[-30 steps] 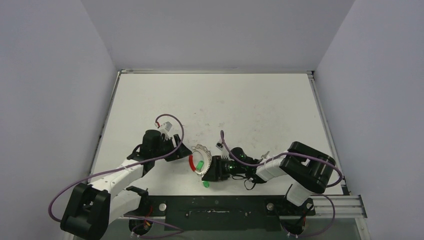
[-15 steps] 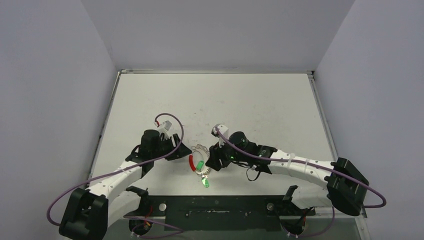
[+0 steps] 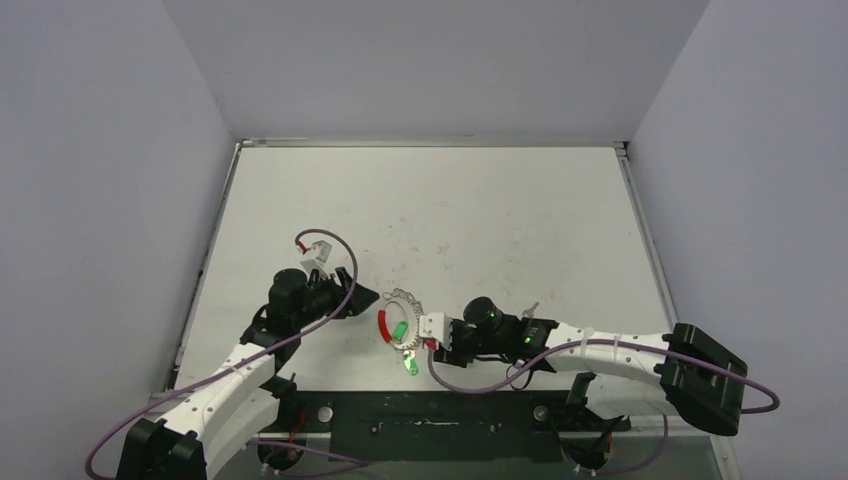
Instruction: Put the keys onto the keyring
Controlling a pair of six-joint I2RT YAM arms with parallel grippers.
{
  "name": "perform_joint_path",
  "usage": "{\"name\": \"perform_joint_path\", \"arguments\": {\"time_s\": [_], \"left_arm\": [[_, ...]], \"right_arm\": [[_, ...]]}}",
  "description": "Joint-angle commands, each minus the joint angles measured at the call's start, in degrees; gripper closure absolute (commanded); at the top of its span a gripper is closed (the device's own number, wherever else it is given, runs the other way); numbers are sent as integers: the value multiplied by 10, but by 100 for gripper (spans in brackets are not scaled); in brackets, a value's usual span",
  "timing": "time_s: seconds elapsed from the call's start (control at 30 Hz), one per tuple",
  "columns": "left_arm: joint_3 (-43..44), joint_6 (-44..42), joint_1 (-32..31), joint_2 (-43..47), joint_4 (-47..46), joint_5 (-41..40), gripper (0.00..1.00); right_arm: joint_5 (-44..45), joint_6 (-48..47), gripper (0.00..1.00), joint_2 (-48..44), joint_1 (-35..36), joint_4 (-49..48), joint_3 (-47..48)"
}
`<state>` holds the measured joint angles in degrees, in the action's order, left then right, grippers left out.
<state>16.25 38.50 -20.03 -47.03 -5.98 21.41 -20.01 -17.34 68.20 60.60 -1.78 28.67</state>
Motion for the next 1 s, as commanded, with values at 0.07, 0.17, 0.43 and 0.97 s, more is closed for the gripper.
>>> {"name": "perform_joint_path", "arguments": {"time_s": [0.07,0.17,0.43,0.97], "left_arm": [[-20,13,3,25,-53,-13,51],[-20,10,3,27,-55,-16,52],[-17,5,3,31,-57,-17,54],[-8,5,3,33,-53,-24,55]], "right_arm": [[17,-170,64,23,44,-154,-59],[19,-182,68,61,47,-192,-60],[47,-199,73,154,53,-261,-49],[59,-243,79,182,50,-238,-24]]}}
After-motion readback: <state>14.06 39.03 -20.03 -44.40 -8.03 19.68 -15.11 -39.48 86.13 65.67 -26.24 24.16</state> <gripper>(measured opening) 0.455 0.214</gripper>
